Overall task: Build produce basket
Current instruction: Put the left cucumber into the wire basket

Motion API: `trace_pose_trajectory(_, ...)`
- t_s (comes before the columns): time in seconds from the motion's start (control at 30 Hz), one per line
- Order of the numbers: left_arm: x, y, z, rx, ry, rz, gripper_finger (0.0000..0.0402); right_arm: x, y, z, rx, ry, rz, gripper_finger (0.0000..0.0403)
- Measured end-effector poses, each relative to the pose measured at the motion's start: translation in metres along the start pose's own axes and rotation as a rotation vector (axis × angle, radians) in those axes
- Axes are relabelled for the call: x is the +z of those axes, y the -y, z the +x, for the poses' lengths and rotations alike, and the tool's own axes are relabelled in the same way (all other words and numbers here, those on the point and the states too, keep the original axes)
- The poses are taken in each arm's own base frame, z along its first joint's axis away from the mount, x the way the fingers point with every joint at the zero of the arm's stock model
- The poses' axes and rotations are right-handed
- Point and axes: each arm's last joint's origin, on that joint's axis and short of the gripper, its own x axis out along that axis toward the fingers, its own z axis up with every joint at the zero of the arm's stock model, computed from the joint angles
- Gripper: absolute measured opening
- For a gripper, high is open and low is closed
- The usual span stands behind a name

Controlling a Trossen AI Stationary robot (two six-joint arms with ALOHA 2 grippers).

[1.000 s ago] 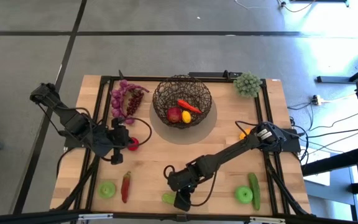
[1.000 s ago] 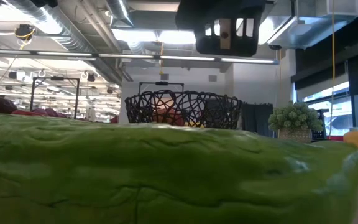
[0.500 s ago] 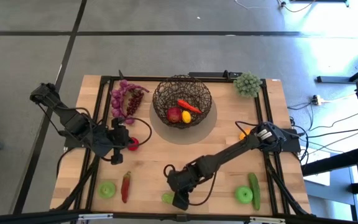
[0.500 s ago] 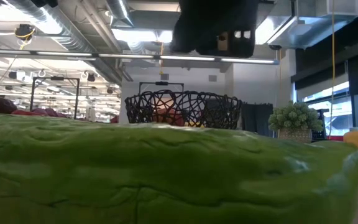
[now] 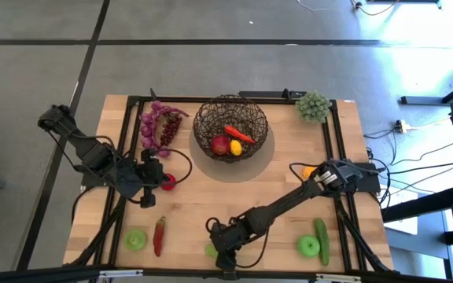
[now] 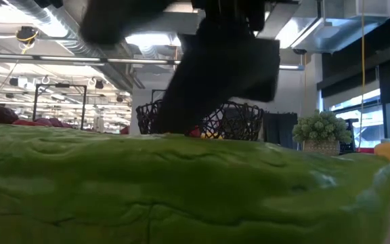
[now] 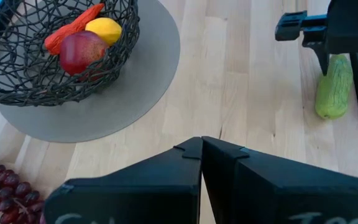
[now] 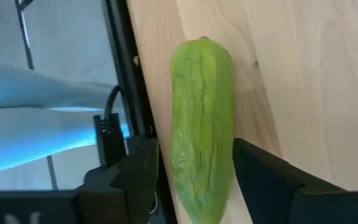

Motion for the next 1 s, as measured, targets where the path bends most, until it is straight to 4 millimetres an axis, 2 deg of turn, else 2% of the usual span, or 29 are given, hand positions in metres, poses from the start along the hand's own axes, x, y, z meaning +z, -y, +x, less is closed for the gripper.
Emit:
trace_pose_trajectory(0.17, 0.000, 0.000, 0.000, 0.000, 0.000, 0.000, 0.0000, -0.002, 0.005, 0.013, -0.014, -0.015, 0.021, 0.0201)
trace_pose_trajectory(0.57, 0.000, 0.000, 0.000, 0.000, 0.000, 0.000, 0.0000, -0.002, 0.005, 0.014, -0.011, -0.011, 0.022, 0.0200)
trace_pose_trajectory(0.83, 0.000, 0.000, 0.000, 0.000, 0.000, 0.000, 0.0000, -0.003, 0.005, 0.015, -0.012, -0.012, 0.105, 0.0200)
trace_pose_trajectory(1.0, 0.000, 0.000, 0.000, 0.001, -0.001, 0.000, 0.0000, -0.005, 0.008, 0.024, -0.016, -0.023, 0.154, 0.0201)
